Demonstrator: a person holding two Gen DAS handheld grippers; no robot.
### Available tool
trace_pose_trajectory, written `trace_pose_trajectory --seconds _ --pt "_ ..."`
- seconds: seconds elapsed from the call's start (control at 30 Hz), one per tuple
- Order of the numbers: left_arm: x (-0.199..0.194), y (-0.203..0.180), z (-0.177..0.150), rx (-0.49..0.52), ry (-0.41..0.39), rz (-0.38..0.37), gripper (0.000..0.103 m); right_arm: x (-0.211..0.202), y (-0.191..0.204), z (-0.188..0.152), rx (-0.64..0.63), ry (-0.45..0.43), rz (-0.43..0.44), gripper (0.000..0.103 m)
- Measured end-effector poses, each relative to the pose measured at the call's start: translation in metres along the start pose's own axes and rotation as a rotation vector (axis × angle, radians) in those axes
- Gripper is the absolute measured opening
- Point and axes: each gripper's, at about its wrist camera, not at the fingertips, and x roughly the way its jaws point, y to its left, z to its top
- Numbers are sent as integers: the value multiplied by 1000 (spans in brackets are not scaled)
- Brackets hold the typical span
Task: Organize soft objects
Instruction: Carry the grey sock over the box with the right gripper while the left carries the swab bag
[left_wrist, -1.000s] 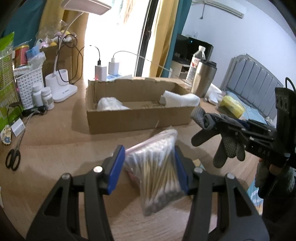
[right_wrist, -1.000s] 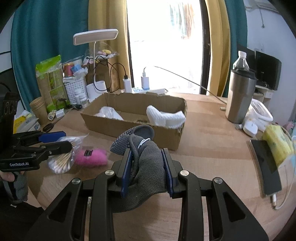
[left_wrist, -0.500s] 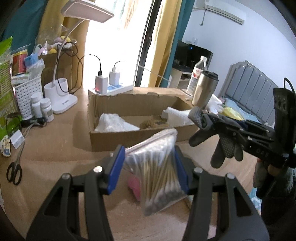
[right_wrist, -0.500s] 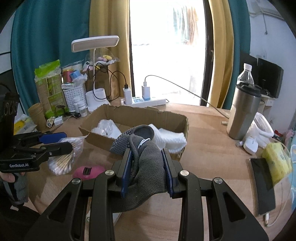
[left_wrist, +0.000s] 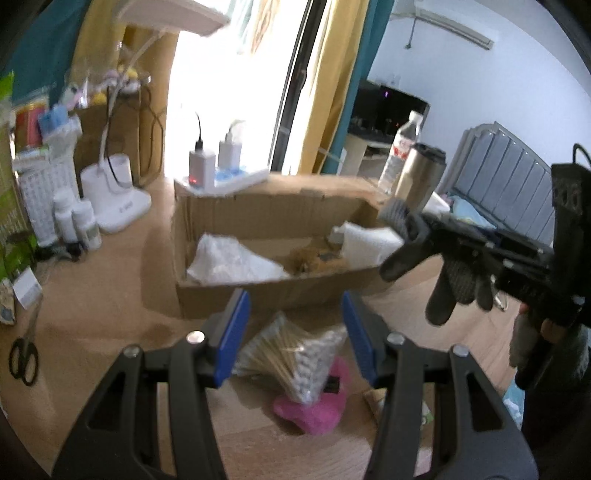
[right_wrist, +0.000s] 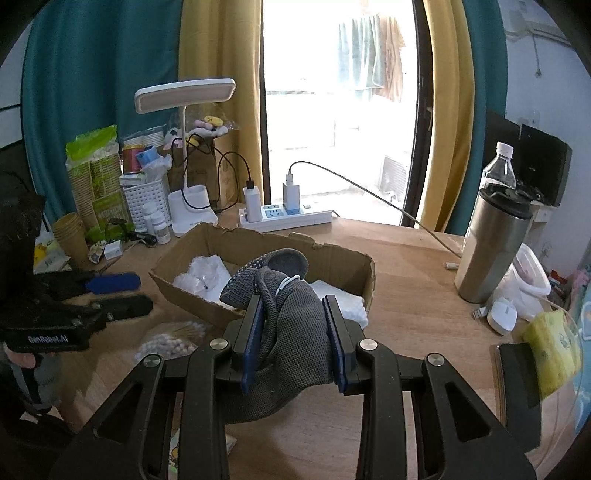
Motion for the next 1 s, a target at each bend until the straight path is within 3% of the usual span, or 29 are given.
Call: trace_pose_trajectory --seconds 0.13,0.2,0.33,0.43,0.67,0.87,1.0 --pt "23 3 -10 -11 92 19 56 6 -3 -1 7 8 5 34" --pt "30 4 -14 -17 123 16 74 9 -3 -3 10 13 11 34" --pt "40 3 -18 -13 159 -18 81 12 -5 -6 16 23 16 34" --pt "54 5 -20 -22 211 -23 82 13 -8 -6 22 26 13 34" --pt "67 12 -21 -37 244 -67 82 14 -10 -9 27 32 13 34" --pt "70 20 -23 -64 232 -105 81 14 -9 -9 26 33 11 34" --pt "65 20 -22 -58 229 -111 73 13 -8 -8 24 31 8 34"
